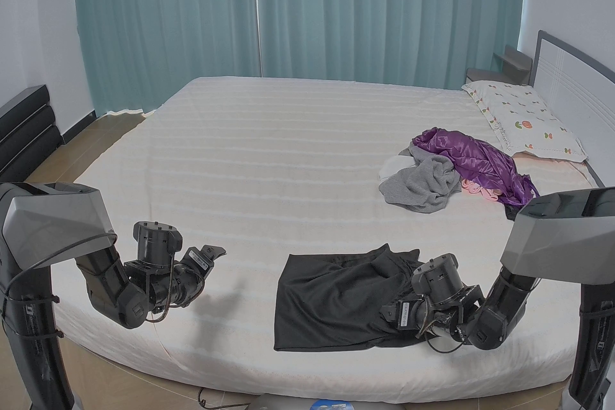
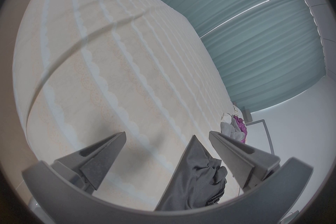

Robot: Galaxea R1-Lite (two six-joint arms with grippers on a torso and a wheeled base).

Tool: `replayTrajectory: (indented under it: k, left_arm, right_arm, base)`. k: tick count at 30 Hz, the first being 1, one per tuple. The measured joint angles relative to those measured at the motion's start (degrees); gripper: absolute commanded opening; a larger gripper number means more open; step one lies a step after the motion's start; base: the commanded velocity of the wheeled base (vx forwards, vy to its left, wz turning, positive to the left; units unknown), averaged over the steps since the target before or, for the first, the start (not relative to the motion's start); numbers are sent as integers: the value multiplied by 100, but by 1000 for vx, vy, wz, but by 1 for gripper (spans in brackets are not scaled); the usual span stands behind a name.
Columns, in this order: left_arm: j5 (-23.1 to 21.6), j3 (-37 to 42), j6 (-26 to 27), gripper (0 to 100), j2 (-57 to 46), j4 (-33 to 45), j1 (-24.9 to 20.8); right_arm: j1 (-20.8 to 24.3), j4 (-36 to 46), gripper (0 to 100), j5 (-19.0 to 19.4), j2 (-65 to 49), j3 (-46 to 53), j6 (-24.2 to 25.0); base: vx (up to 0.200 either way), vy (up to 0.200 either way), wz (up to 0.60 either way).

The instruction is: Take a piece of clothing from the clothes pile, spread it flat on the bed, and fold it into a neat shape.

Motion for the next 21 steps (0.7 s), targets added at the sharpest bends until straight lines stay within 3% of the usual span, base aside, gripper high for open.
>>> replayTrajectory:
  k: [9,15,21]
  left_arm:
    - [0,0,7,100,9,0,-4]
    - [-2,0,29,100,9,0,-4]
    - [-2,0,35,100,9,0,-4]
  right_arm:
    - [-297,40,100,90,-553,1075,-165]
    - [-679,-477,100,383,-973,1905,-230]
    - [-1001,-1237,100,1319,-1289,2341,-279]
  base:
    - [0,0,0]
    - [0,0,0]
    - [0,0,0]
